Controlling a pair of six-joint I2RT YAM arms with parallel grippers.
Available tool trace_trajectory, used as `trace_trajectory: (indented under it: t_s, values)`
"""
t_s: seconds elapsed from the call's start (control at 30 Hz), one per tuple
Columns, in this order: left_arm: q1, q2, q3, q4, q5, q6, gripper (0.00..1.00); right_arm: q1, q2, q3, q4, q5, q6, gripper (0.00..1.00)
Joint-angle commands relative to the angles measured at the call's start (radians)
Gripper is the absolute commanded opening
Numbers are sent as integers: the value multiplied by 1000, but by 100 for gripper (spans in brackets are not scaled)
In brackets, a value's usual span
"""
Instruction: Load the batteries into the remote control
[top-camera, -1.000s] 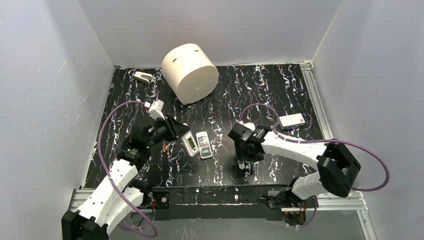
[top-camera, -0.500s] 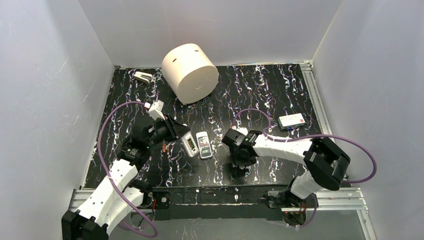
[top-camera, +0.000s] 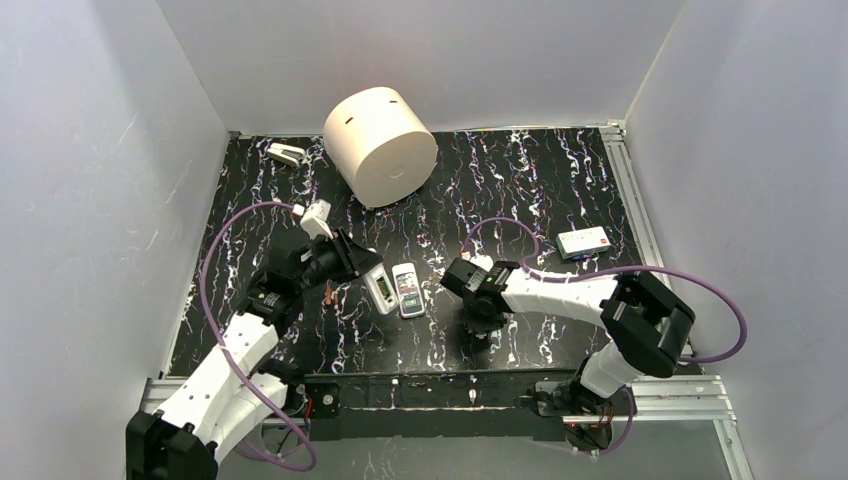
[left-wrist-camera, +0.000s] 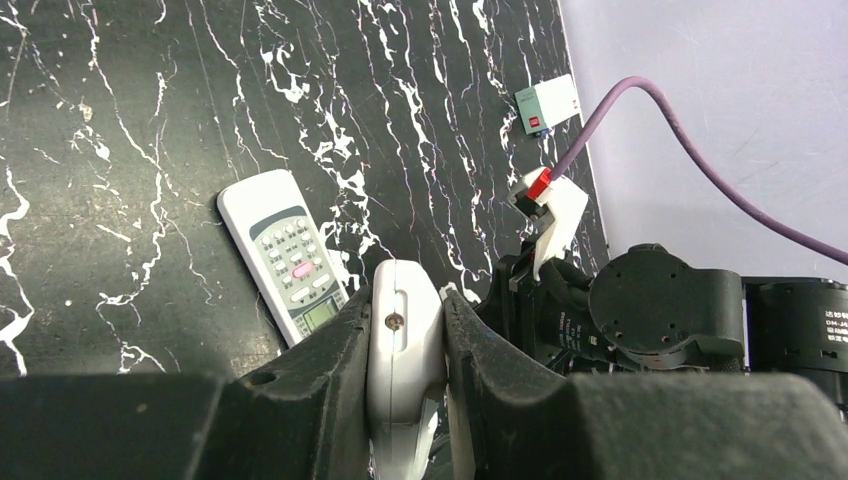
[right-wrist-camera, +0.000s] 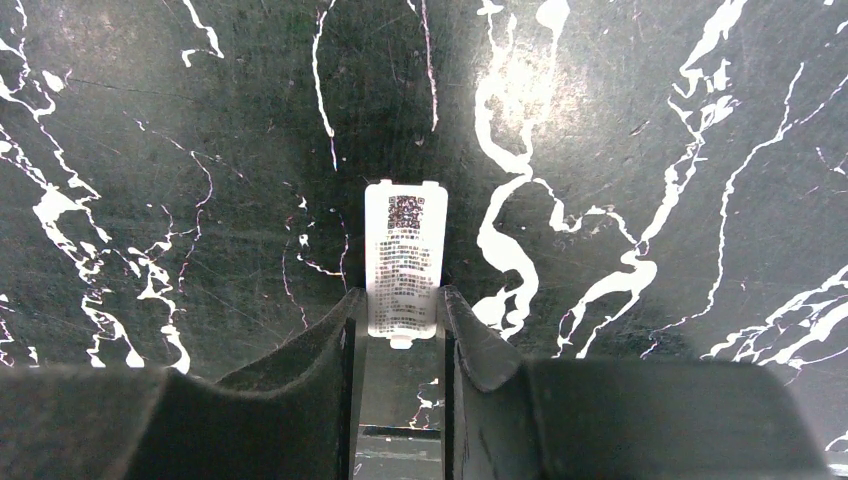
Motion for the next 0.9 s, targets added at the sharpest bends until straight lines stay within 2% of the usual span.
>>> trace_trajectory:
  t_s: [0.0, 0.17, 0.33, 0.6, 0.87]
  values:
    - [3, 47, -7, 77, 70, -20, 0, 1, 17, -10, -23, 49, -2, 22]
    - [0, 175, 18, 145, 237, -54, 0, 2, -93, 61, -2, 56, -51, 22]
    - [-12, 325, 51, 278, 337, -162, 0, 2, -201, 124, 86, -71, -116, 23]
    - [-50, 465, 84, 438, 368, -259, 0, 10, -277, 181, 201, -188, -147, 21]
    - [-72, 529, 112, 465, 376, -262, 0, 24, -239, 211, 227, -183, -136, 20]
